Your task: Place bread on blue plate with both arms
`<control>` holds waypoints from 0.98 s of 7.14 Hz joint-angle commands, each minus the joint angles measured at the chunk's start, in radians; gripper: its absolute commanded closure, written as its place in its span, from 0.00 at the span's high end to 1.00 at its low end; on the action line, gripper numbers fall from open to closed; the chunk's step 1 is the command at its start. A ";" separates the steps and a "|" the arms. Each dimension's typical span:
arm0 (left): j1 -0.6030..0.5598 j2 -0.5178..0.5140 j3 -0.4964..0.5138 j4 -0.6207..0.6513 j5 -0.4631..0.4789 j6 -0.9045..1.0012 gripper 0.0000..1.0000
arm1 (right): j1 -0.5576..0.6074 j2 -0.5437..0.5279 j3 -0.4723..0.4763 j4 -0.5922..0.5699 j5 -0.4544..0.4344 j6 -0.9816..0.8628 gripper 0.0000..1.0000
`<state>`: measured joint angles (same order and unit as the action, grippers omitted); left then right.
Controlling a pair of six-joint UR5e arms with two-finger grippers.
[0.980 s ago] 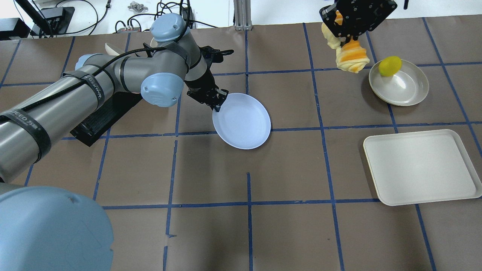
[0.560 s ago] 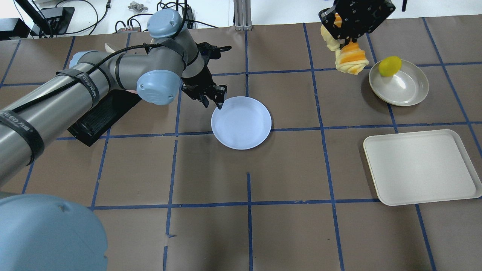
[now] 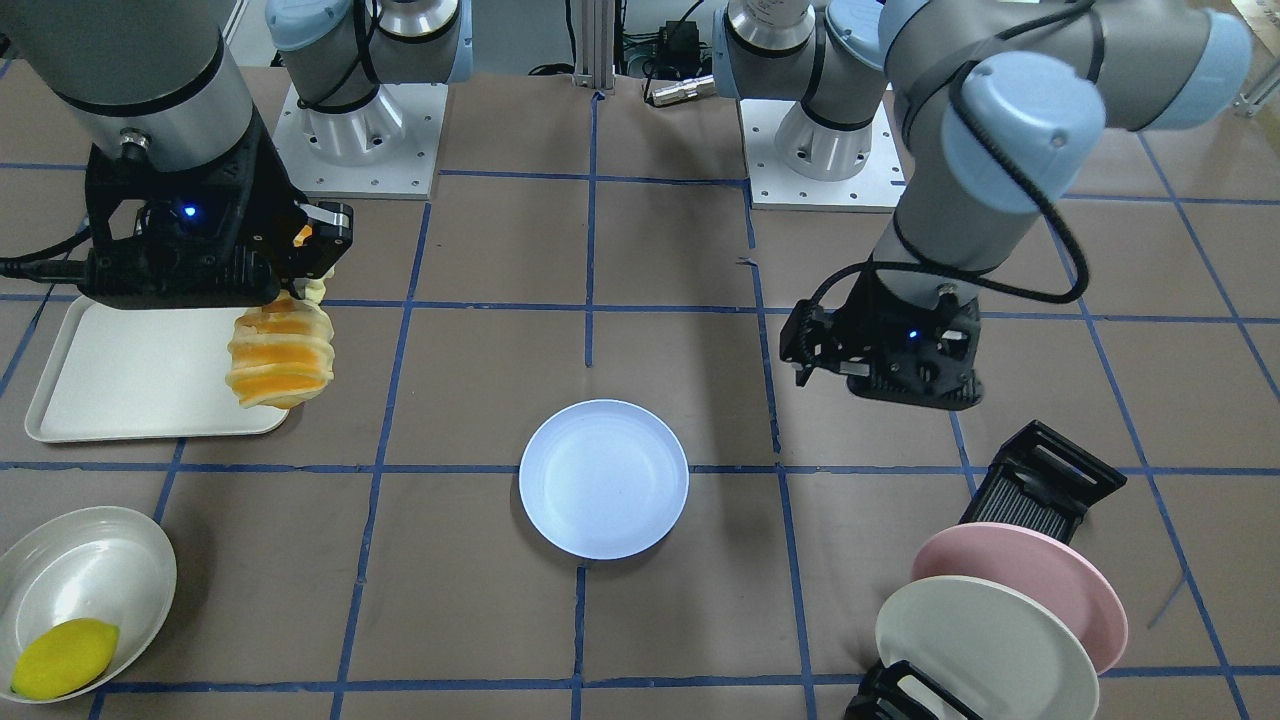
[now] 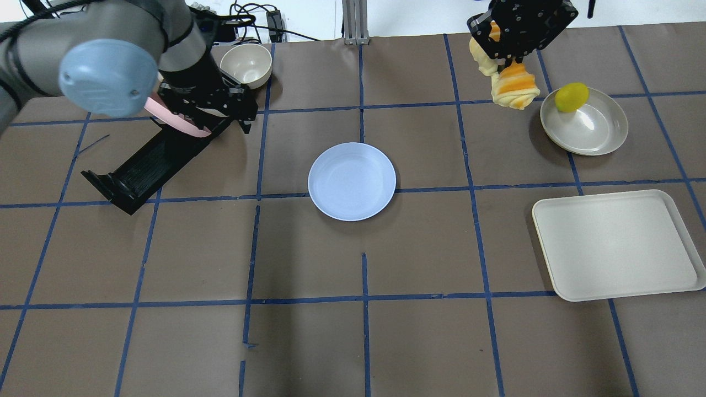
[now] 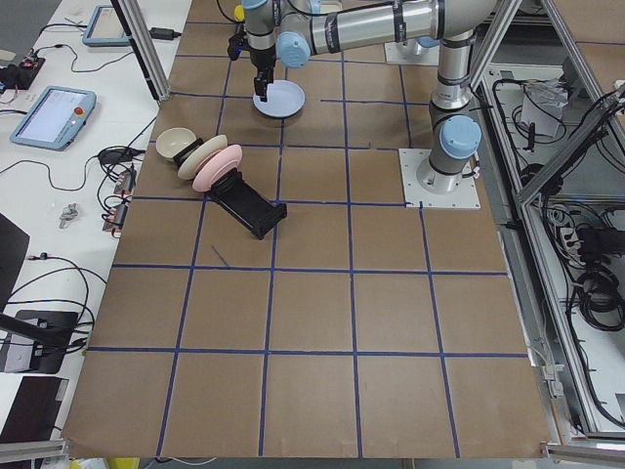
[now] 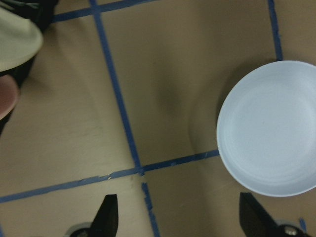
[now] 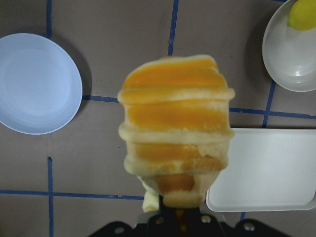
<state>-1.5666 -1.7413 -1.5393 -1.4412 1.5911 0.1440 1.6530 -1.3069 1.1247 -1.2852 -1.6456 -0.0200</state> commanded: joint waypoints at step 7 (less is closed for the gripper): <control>0.042 0.113 0.028 -0.186 -0.019 -0.004 1.00 | 0.314 0.392 0.015 -0.418 0.023 0.361 0.00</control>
<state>-1.5214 -1.6550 -1.5201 -1.5886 1.5713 0.1369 1.9520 -0.9544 1.1365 -1.6923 -1.6317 0.3330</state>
